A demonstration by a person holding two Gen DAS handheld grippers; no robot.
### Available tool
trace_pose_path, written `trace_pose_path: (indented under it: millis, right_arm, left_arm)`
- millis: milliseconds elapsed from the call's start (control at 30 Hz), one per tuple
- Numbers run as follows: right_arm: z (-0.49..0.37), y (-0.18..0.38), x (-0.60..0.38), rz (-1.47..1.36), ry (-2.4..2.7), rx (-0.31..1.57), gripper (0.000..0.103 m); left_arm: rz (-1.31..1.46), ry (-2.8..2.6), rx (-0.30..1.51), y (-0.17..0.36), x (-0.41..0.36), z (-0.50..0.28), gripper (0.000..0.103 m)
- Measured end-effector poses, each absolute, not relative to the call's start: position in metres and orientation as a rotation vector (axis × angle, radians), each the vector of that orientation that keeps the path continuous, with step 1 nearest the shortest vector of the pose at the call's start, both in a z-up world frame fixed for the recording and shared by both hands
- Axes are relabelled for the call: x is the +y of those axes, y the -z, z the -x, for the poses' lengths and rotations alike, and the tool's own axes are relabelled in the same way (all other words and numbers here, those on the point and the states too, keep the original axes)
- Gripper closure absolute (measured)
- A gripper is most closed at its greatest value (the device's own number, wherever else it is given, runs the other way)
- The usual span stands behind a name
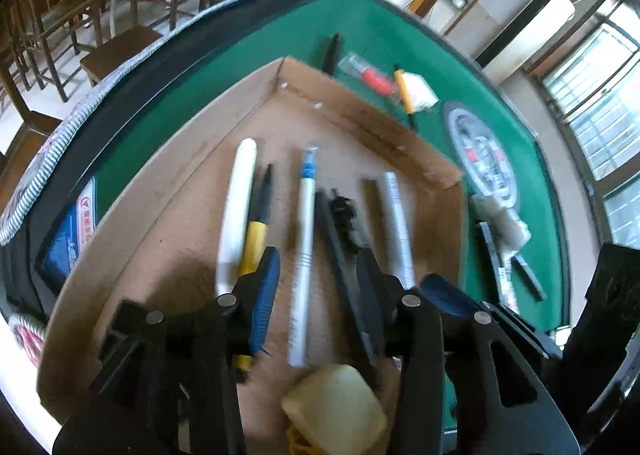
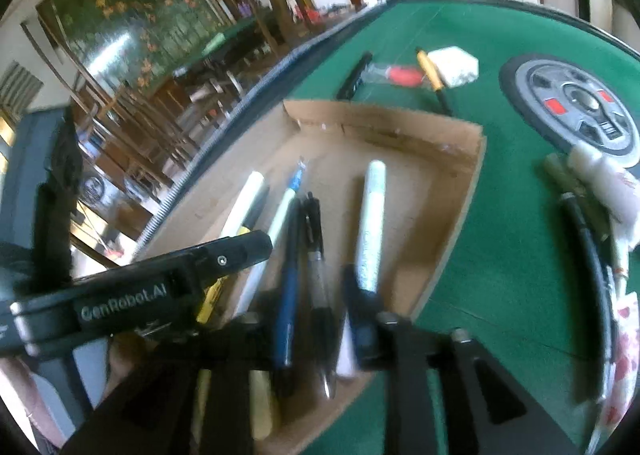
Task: Organize rigid objects
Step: 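Lower both pens into the tray and open both tools, then grasp the black marker with the left tool while the right tool grasps the pink cream tube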
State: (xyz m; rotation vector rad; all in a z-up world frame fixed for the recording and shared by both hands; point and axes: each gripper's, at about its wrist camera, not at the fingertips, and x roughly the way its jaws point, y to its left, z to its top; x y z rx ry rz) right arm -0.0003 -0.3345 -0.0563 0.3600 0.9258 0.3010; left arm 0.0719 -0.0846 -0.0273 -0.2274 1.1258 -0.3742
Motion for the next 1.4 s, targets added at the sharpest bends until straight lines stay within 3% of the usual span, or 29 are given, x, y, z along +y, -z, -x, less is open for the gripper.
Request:
trace_pose_path:
  millis: [67, 467, 733, 900, 1400]
  right_arm:
    - [0.017, 0.046, -0.346, -0.379, -0.311, 0.874, 0.053]
    - [0.121, 0.028, -0.447, -0.468, -0.284, 0.709, 0.053]
    - [0.13, 0.055, -0.509, -0.506, -0.097, 0.773, 0.055]
    - [0.123, 0.067, -0.525, -0.512, -0.062, 0.823, 0.066]
    - [0.112, 0.086, -0.519, -0.415, -0.033, 0.915, 0.068]
  left_arm:
    - [0.219, 0.383, 1.097, 0.018, -0.089, -0.059, 0.063]
    - [0.164, 0.651, 1.086, -0.012, -0.175, 0.022, 0.064]
    - [0.098, 0.694, 1.145, 0.006, -0.218, 0.043, 0.064]
    - [0.073, 0.7, 1.16, 0.009, -0.228, 0.048, 0.064]
    - [0.021, 0.672, 1.193, 0.02, -0.244, 0.042, 0.064]
